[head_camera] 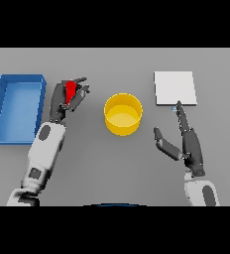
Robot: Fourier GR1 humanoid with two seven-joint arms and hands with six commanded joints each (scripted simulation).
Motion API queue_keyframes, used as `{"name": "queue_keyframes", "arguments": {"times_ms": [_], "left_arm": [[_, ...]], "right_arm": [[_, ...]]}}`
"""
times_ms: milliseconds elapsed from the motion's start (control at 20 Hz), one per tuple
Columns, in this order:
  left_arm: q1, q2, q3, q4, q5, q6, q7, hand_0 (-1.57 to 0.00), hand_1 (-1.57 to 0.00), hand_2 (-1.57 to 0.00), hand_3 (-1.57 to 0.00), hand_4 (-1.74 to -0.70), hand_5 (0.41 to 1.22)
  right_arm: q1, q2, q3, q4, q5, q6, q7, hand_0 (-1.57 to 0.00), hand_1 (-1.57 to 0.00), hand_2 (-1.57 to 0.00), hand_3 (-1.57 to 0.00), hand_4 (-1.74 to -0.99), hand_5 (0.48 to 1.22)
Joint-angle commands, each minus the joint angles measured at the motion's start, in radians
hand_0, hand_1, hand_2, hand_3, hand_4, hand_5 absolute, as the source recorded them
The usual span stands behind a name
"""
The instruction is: Pick up the red beaker and tilt it to pour out 1 green nut into yellow bowl. Pick up the yellow bowl and place it on the metallic measuring scale.
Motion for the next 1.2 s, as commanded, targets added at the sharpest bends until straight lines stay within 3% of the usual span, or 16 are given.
{"name": "queue_keyframes", "arguments": {"times_ms": [0,200,400,650,850,1100,1150], "left_arm": [[-0.001,0.002,-0.013,-0.012,-0.011,0.004,0.007,-1.50,-1.50,-1.50,-1.47,-1.71,1.126],[-0.020,0.056,-0.089,-0.095,-0.076,-0.015,0.091,-1.54,-1.54,-1.54,-1.53,-1.73,1.130],[-0.050,0.142,-0.247,-0.169,-0.248,-0.055,0.193,-1.56,-1.56,-1.56,-1.55,-1.74,1.136],[-0.029,0.166,-0.335,-0.243,-0.314,-0.099,0.264,-1.56,-1.56,-1.56,-1.55,-1.74,1.136],[-0.126,0.224,-0.460,-0.242,-0.462,-0.169,0.347,-1.57,-1.57,-1.57,-1.56,-1.74,1.153],[-0.261,0.261,-0.639,-0.173,-0.639,-0.299,0.354,-1.57,-1.57,-1.57,-1.57,-1.74,1.199],[-0.287,0.262,-0.676,-0.159,-0.672,-0.331,0.360,-1.57,-1.57,-1.57,-1.57,-1.69,1.203]], "right_arm": [[-0.005,-0.006,-0.003,-0.003,0.002,-0.001,0.003,0.00,0.00,0.00,0.00,-1.160,0.664],[-0.013,-0.020,-0.007,0.010,0.026,-0.015,0.002,0.00,0.00,0.00,0.00,-1.108,0.656],[0.001,-0.034,-0.009,-0.009,0.022,-0.005,-0.014,0.00,0.00,0.00,0.00,-1.092,0.661],[-0.001,-0.023,0.004,-0.011,0.032,-0.004,0.013,0.00,0.00,0.00,0.00,-1.092,0.664],[0.014,-0.020,0.014,-0.029,0.024,0.010,-0.009,0.00,0.00,0.00,0.00,-1.069,0.685],[0.004,-0.025,0.007,-0.024,0.028,0.005,-0.003,0.00,0.00,0.00,0.00,-1.068,0.689],[0.003,-0.013,0.020,-0.018,0.043,0.000,0.004,0.00,0.00,0.00,0.00,-1.070,0.686]]}}
